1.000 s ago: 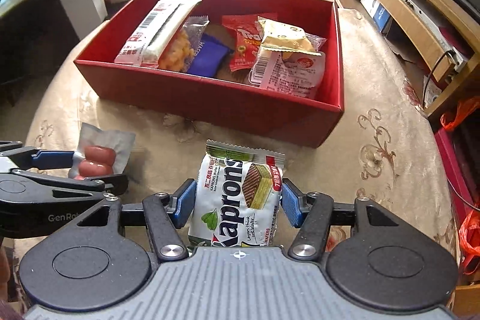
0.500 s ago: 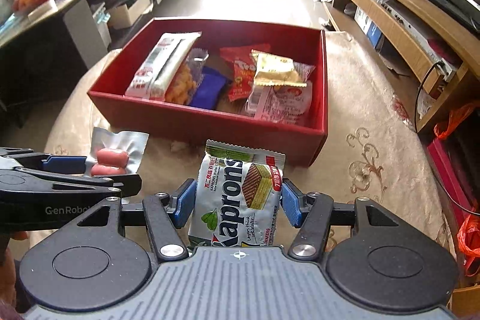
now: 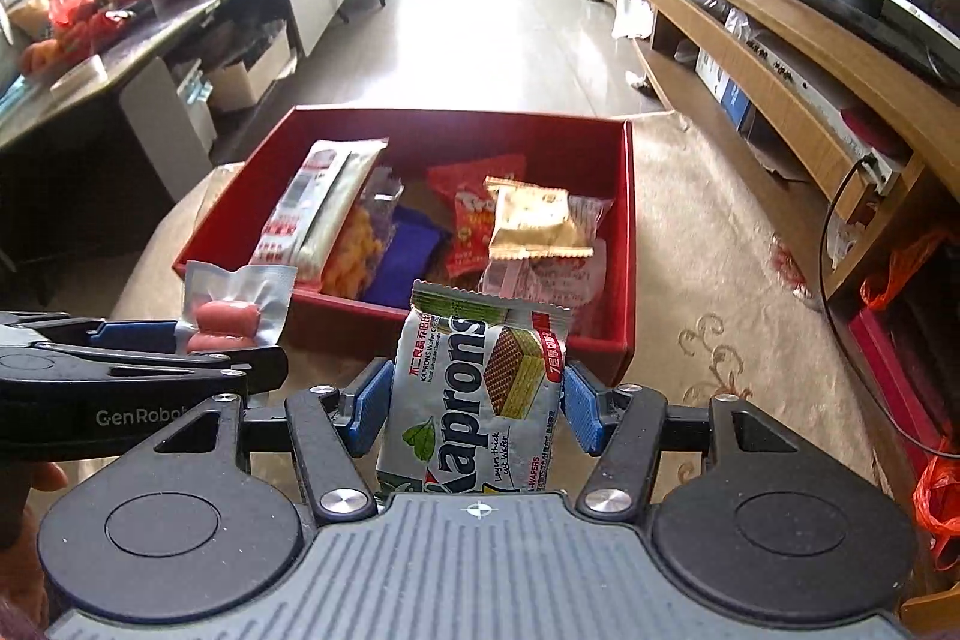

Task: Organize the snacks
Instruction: 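Carry both snacks over the red box, then lower both snacks into the red box and open both tools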

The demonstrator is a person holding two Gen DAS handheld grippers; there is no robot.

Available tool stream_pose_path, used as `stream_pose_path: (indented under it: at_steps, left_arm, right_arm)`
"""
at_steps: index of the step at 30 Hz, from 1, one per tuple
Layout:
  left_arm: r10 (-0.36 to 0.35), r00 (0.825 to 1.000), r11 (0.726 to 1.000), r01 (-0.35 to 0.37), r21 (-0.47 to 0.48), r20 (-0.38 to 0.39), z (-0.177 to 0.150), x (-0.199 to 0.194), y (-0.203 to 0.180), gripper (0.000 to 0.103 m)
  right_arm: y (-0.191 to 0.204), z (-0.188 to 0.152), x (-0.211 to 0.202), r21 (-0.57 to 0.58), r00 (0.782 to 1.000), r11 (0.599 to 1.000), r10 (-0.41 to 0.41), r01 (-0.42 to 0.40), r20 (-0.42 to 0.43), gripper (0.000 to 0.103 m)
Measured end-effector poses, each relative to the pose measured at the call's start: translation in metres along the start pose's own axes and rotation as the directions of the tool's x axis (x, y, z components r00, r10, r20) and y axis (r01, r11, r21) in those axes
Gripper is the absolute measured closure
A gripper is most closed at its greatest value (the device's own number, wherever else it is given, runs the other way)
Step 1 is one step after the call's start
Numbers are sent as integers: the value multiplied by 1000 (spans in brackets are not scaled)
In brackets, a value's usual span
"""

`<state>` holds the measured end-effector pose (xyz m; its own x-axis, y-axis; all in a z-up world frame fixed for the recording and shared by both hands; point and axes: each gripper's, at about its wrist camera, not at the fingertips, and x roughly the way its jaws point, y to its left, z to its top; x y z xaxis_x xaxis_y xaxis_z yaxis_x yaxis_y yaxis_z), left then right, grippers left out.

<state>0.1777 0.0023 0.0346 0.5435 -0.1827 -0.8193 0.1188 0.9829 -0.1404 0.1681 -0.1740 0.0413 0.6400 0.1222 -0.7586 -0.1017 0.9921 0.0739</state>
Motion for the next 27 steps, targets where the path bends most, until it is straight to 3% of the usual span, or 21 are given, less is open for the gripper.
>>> stream_pose_path:
  at_steps: [14, 27]
  left_arm:
    - [38, 997, 999, -39, 11, 72, 60, 26, -12, 39]
    - [66, 998, 998, -66, 2, 15, 82, 81, -12, 39]
  right_arm:
    - [-18, 48, 26, 56, 998, 998, -22, 19, 57, 37]
    - [-27, 64, 73, 58, 999, 998, -38, 36, 27, 36]
